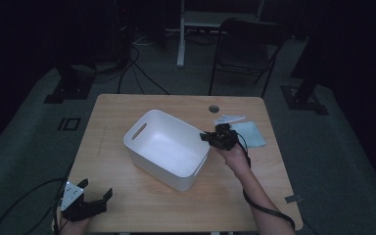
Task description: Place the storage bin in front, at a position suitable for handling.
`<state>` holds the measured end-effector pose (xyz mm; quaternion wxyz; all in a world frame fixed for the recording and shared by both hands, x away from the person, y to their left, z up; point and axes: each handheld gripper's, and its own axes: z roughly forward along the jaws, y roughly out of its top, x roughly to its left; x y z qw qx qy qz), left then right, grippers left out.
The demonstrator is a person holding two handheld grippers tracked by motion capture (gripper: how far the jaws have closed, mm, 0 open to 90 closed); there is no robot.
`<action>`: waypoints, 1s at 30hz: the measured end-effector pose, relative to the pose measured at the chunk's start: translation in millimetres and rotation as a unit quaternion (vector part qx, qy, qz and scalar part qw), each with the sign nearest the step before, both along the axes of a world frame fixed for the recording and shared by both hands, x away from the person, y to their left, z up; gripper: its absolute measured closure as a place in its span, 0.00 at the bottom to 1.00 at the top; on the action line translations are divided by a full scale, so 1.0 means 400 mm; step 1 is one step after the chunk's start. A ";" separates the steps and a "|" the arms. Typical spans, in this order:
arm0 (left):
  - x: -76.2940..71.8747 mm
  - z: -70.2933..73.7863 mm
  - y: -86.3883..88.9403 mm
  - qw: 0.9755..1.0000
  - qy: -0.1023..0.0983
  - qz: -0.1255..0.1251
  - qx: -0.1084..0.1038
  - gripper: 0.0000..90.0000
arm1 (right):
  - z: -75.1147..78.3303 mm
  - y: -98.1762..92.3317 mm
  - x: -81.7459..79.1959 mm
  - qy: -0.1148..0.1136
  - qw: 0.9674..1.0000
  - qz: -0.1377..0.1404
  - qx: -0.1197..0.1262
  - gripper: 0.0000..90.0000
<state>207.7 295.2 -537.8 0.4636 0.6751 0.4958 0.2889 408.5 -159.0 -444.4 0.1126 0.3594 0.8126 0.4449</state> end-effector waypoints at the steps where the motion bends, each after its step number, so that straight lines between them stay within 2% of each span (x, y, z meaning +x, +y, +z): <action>1: 0.000 0.001 0.001 1.000 0.001 0.000 -0.001 0.02 | 0.000 -0.003 -0.005 0.000 1.000 0.001 0.001 0.92; 7: 0.003 -0.003 0.004 1.000 0.009 0.002 -0.004 0.02 | -0.002 -0.023 -0.031 0.000 1.000 0.006 0.003 0.92; 30: -0.005 0.008 0.014 1.000 0.013 0.003 -0.011 0.02 | -0.007 -0.071 -0.118 0.000 1.000 0.025 0.010 0.92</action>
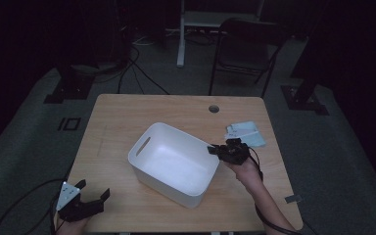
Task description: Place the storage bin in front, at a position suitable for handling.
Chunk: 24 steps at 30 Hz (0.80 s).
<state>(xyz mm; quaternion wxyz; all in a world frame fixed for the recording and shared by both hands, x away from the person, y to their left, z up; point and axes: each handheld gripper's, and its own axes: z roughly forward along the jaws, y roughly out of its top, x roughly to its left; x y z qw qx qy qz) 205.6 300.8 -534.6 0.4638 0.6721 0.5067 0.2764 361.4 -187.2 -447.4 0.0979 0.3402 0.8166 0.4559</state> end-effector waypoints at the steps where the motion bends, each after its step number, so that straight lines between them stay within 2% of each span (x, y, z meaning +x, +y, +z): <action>1: -0.001 0.001 -0.002 1.000 -0.001 -0.003 0.001 0.02 | 0.000 -0.002 -0.004 0.000 1.000 0.002 0.000 0.92; 6: 0.000 0.005 -0.012 1.000 0.000 -0.010 0.000 0.02 | -0.001 -0.010 -0.023 0.001 1.000 0.009 0.001 0.92; 12: -0.004 0.017 -0.024 1.000 -0.002 -0.022 -0.003 0.02 | 0.003 -0.008 -0.045 -0.008 1.000 0.019 -0.018 0.93; 16: -0.003 0.038 -0.031 1.000 -0.010 -0.029 -0.006 0.02 | -0.001 -0.014 -0.045 0.001 1.000 0.022 -0.002 0.92; 18: -0.002 0.053 -0.032 0.999 -0.015 -0.030 -0.012 0.02 | -0.001 -0.014 -0.046 0.001 1.000 0.023 -0.002 0.89; 22: 0.001 0.093 -0.042 0.998 -0.030 -0.047 -0.018 0.02 | -0.002 -0.023 -0.050 0.007 1.000 0.027 0.012 0.77; 24: 0.010 0.113 -0.052 0.998 -0.033 -0.057 -0.011 0.02 | 0.000 -0.030 -0.054 0.003 1.000 0.021 0.019 0.71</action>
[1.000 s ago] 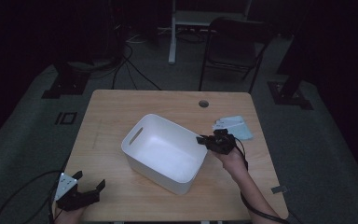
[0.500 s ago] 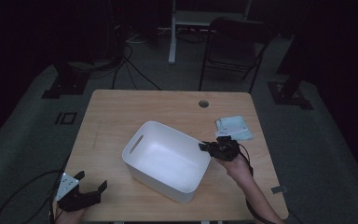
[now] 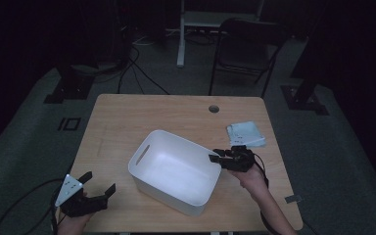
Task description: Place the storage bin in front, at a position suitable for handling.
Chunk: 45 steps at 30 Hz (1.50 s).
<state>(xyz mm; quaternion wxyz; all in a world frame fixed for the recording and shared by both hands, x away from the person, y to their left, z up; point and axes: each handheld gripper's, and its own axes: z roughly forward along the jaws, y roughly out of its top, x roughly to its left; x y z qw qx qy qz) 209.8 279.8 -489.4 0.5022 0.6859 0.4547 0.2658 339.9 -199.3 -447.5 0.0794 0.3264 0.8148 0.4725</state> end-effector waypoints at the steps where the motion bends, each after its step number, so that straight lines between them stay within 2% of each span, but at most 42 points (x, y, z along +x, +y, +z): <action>1: 0.007 0.010 -0.006 1.000 -0.003 -0.005 0.002 0.02 | 0.002 -0.004 -0.001 0.001 1.000 -0.003 0.005 0.67; 5: 0.037 0.056 -0.030 1.000 -0.013 -0.028 -0.005 0.02 | 0.008 -0.019 -0.006 -0.005 1.000 -0.019 0.024 0.57; 8: 0.060 0.089 -0.049 0.999 -0.020 -0.044 -0.007 0.02 | 0.012 -0.024 -0.012 -0.015 0.999 -0.032 0.029 0.53; 9: 0.067 0.099 -0.056 0.999 -0.022 -0.044 -0.007 0.06 | 0.013 -0.024 -0.014 -0.018 0.999 -0.031 0.028 0.53; 11: 0.084 0.115 -0.070 0.998 -0.019 -0.057 -0.006 0.07 | 0.018 -0.024 -0.019 -0.031 0.999 -0.036 0.025 0.50; 13: 0.101 0.128 -0.089 0.998 -0.020 -0.060 0.014 0.10 | 0.024 -0.023 -0.023 -0.038 0.998 -0.036 0.023 0.50; 14: 0.106 0.130 -0.095 0.998 -0.019 -0.061 0.018 0.16 | 0.027 -0.021 -0.026 -0.044 0.998 -0.042 0.020 0.48; 15: 0.115 0.132 -0.102 0.998 -0.014 -0.065 0.018 0.18 | 0.029 -0.021 -0.028 -0.048 0.998 -0.046 0.021 0.48; 16: 0.123 0.133 -0.107 0.997 -0.009 -0.068 0.019 0.19 | 0.031 -0.021 -0.027 -0.041 0.998 -0.042 0.025 0.49; 17: 0.131 0.132 -0.111 0.997 -0.006 -0.072 0.018 0.24 | 0.033 -0.021 -0.026 -0.032 0.998 -0.040 0.027 0.51; 19: 0.144 0.129 -0.119 0.997 0.002 -0.076 0.012 0.31 | 0.033 -0.020 -0.033 -0.045 0.998 -0.039 0.029 0.54; 21: 0.154 0.124 -0.127 0.997 0.007 -0.076 0.015 0.42 | 0.033 -0.015 -0.036 -0.046 0.998 -0.034 0.024 0.55; 24: 0.163 0.119 -0.132 0.997 0.012 -0.079 0.011 0.49 | 0.030 -0.012 -0.036 -0.046 0.998 -0.032 0.025 0.56; 26: 0.170 0.117 -0.146 0.996 0.013 -0.081 0.027 0.52 | 0.027 -0.008 -0.037 -0.047 0.998 -0.037 0.027 0.55; 27: 0.174 0.116 -0.149 0.996 0.014 -0.080 0.028 0.53 | 0.026 -0.006 -0.036 -0.045 0.998 -0.039 0.024 0.54; 28: 0.179 0.114 -0.150 0.996 0.019 -0.078 0.027 0.54 | 0.024 -0.002 -0.035 -0.046 0.998 -0.044 0.015 0.58; 30: 0.185 0.110 -0.154 0.997 0.019 -0.072 0.034 0.56 | 0.022 -0.001 -0.035 -0.044 0.998 -0.039 0.015 0.60; 31: 0.188 0.108 -0.156 0.996 0.021 -0.073 0.037 0.61 | 0.021 0.000 -0.035 -0.044 0.998 -0.038 0.014 0.63; 33: 0.192 0.104 -0.160 0.996 0.025 -0.073 0.041 0.61 | 0.019 0.001 -0.036 -0.043 0.998 -0.037 0.013 0.69; 35: 0.195 0.101 -0.165 0.995 0.030 -0.080 0.042 0.68 | 0.017 0.001 -0.035 -0.041 0.998 -0.037 0.015 0.77; 40: 0.198 0.098 -0.179 0.996 0.034 -0.075 0.043 0.78 | 0.014 0.001 -0.031 -0.032 0.998 -0.044 0.012 0.92; 42: 0.198 0.098 -0.182 0.996 0.036 -0.073 0.040 0.82 | 0.013 0.001 -0.031 -0.029 0.999 -0.044 0.012 0.93; 44: 0.197 0.097 -0.182 0.996 0.033 -0.063 0.050 0.90 | 0.012 0.001 -0.031 -0.035 0.998 -0.042 0.008 0.94; 45: 0.196 0.097 -0.181 0.997 0.034 -0.062 0.043 0.90 | 0.012 0.001 -0.031 -0.035 0.998 -0.042 0.008 0.94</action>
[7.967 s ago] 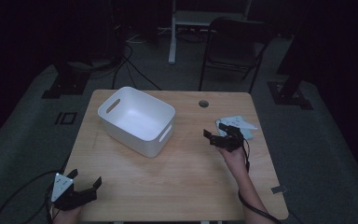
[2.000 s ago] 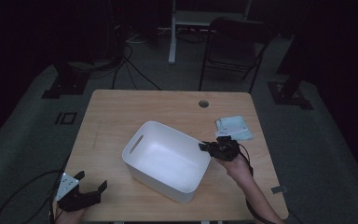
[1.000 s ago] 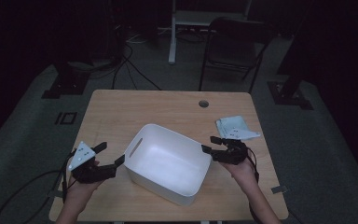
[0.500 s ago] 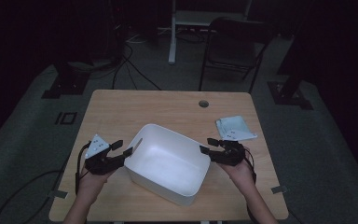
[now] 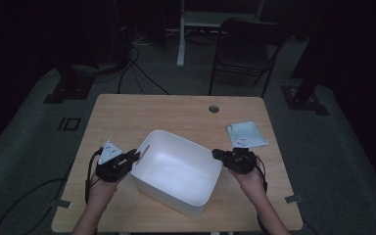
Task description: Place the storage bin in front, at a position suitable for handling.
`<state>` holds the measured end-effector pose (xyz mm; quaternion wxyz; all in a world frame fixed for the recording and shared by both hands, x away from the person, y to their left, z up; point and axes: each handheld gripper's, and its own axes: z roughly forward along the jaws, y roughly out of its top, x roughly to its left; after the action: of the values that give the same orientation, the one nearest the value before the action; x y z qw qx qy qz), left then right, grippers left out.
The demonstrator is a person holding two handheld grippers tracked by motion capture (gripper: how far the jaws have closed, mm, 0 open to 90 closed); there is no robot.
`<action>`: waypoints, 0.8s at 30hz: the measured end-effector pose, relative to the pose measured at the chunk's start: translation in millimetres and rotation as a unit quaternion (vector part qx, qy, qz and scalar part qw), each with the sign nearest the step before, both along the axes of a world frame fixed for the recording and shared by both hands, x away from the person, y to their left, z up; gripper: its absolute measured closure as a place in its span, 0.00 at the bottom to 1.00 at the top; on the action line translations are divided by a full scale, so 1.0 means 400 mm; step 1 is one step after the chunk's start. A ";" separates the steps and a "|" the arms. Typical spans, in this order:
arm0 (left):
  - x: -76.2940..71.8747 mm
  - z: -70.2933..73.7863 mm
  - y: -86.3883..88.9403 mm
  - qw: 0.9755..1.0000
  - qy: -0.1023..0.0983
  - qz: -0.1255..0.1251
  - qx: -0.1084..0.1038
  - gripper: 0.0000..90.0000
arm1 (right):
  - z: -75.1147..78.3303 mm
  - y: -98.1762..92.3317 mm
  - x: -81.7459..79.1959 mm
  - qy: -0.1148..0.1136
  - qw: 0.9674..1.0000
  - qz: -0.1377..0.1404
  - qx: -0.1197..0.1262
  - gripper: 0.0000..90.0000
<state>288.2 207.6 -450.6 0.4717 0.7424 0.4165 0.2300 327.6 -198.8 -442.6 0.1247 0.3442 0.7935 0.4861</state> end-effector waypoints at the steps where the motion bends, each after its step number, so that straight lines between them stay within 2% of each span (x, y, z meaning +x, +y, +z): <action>1: -0.002 -0.001 0.000 1.000 -0.001 0.004 -0.002 0.91 | 0.001 0.000 0.001 0.001 1.000 0.001 -0.001 0.94; 4: -0.006 0.000 -0.005 1.000 -0.004 0.010 0.007 0.92 | 0.002 -0.001 0.004 0.005 1.000 0.003 0.000 0.94; 14: -0.036 -0.001 -0.009 1.000 -0.004 0.027 0.010 0.92 | -0.001 0.002 0.016 0.005 1.000 0.002 0.005 0.93; 19: -0.051 -0.004 -0.004 1.000 -0.002 0.031 -0.005 0.91 | 0.000 0.009 0.023 0.005 1.000 0.003 0.005 0.92; 24: -0.070 -0.004 -0.005 0.999 -0.002 0.038 -0.002 0.91 | 0.000 0.014 0.028 0.005 1.000 0.006 0.005 0.91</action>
<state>260.2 205.5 -452.1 0.4652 0.7244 0.4438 0.2486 338.9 -193.4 -442.4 0.1159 0.3428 0.7938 0.4887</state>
